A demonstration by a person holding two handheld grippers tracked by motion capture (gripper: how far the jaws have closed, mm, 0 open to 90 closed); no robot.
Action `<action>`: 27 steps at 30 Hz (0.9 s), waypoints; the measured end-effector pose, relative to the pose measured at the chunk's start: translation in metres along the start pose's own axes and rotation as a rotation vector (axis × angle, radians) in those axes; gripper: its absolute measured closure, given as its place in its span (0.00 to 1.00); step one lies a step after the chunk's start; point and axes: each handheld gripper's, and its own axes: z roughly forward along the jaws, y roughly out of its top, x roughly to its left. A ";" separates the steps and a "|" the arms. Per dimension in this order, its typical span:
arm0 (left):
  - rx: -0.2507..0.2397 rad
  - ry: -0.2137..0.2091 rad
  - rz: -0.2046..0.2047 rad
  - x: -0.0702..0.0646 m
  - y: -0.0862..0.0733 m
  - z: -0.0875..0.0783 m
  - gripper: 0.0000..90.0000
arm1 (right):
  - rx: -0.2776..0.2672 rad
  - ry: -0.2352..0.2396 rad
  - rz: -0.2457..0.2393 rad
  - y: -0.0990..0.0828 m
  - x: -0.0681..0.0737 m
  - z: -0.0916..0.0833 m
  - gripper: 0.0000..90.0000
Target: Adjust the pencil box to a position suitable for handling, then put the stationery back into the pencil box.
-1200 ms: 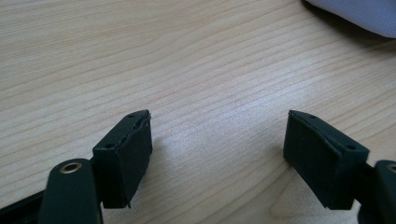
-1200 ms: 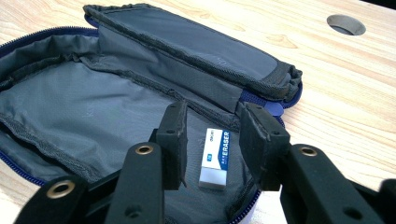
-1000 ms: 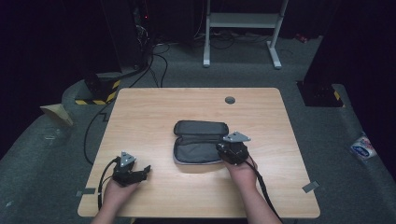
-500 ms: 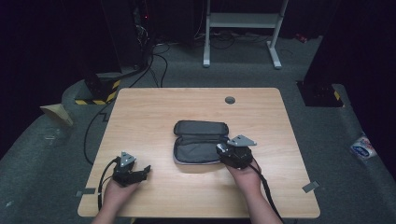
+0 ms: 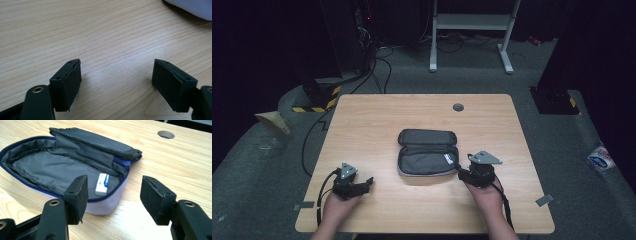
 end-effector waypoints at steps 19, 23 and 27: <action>0.000 0.008 -0.007 -0.001 -0.001 -0.001 0.27 | -0.016 -0.084 0.032 -0.038 -0.048 -0.044 0.32; 0.001 0.009 -0.013 -0.002 -0.001 -0.001 0.27 | 0.046 -0.121 0.076 -0.060 -0.062 -0.045 0.26; 0.003 0.011 -0.010 -0.001 -0.001 -0.001 0.25 | 0.133 -0.154 0.093 -0.082 -0.071 -0.041 0.24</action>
